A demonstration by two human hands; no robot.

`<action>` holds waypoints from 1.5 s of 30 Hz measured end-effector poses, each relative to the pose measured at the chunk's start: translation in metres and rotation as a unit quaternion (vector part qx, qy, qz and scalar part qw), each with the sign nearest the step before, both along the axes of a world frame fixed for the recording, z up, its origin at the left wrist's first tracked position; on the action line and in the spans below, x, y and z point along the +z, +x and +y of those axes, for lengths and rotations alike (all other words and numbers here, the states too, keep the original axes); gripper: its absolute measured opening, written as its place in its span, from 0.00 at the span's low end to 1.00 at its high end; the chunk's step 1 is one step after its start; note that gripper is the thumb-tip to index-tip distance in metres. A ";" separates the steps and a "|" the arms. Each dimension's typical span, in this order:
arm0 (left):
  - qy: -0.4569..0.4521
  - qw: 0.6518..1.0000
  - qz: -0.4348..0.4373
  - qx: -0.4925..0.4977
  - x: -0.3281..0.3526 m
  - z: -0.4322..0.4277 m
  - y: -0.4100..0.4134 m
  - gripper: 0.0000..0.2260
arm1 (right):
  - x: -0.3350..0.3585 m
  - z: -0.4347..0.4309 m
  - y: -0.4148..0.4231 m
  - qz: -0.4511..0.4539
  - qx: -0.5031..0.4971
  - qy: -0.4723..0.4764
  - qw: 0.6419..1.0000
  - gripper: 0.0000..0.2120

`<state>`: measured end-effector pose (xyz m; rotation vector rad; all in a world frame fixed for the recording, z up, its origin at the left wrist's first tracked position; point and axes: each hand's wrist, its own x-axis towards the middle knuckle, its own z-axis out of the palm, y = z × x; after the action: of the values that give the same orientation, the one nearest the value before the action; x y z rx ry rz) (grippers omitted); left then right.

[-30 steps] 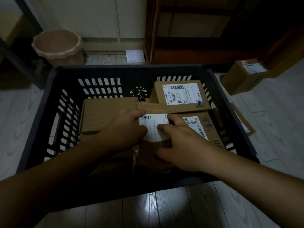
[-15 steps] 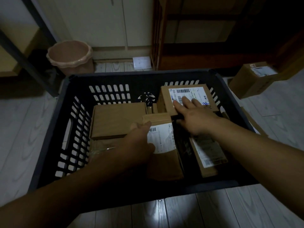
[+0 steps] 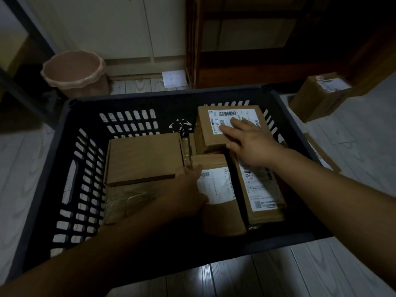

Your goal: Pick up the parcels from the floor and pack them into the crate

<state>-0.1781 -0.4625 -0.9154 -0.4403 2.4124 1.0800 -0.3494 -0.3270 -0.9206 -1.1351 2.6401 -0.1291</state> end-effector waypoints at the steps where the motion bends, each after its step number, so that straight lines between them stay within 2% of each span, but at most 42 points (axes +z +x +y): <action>1: 0.000 1.000 -0.008 -0.022 -0.003 0.002 0.000 0.38 | 0.002 0.003 -0.001 -0.015 -0.004 0.022 1.000 0.29; 5: 0.047 0.994 -0.040 -0.094 -0.020 0.003 0.005 0.47 | 0.012 0.017 -0.001 -0.107 -0.052 0.137 0.983 0.50; 7: 0.084 0.991 -0.061 -0.084 -0.026 0.003 0.007 0.49 | 0.015 0.017 0.003 -0.124 -0.052 0.158 0.978 0.54; 12: 0.077 0.993 -0.036 -0.077 -0.032 0.001 0.010 0.49 | 0.017 0.008 0.011 -0.110 -0.011 0.186 0.976 0.54; 15: 0.104 0.987 -0.030 -0.120 -0.031 -0.007 0.015 0.51 | 0.014 0.007 0.017 -0.115 0.001 0.206 0.972 0.58; 18: 0.069 0.983 -0.037 -0.167 -0.032 -0.003 0.018 0.53 | 0.014 0.005 0.020 -0.115 0.015 0.219 0.969 0.59; 21: -0.028 0.984 -0.021 -0.172 -0.034 0.003 0.021 0.52 | 0.016 0.001 0.023 -0.111 0.029 0.224 0.968 0.58; 24: 0.002 0.983 -0.011 -0.184 -0.033 0.000 0.021 0.53 | 0.016 0.007 0.022 -0.124 0.027 0.210 0.969 0.57; 29: -0.041 0.985 -0.001 -0.167 -0.039 -0.006 0.010 0.49 | 0.015 0.020 0.018 -0.131 0.029 0.173 0.976 0.53; 32: -0.062 0.991 0.027 -0.119 -0.030 -0.009 0.009 0.46 | 0.022 0.030 0.022 -0.129 0.023 0.153 0.980 0.49; 34: -0.057 0.995 0.023 -0.077 -0.009 -0.012 0.015 0.44 | 0.039 0.040 0.028 -0.131 0.012 0.135 0.982 0.46; 38: -0.075 0.996 -0.041 -0.011 0.070 -0.016 0.032 0.44 | 0.107 0.066 0.046 -0.134 -0.040 0.083 0.987 0.43; 41: -0.032 0.999 0.008 0.042 0.162 -0.008 0.040 0.38 | 0.182 0.080 0.061 -0.157 -0.069 0.036 0.985 0.41; 45: -0.015 0.999 0.039 0.018 0.298 0.015 0.051 0.37 | 0.299 0.098 0.084 -0.180 -0.102 -0.020 0.978 0.38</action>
<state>-0.1270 -0.4478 -0.6177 -0.4622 2.5003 1.0953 -0.2653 -0.2288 -0.6217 -0.7621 2.4265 -0.3909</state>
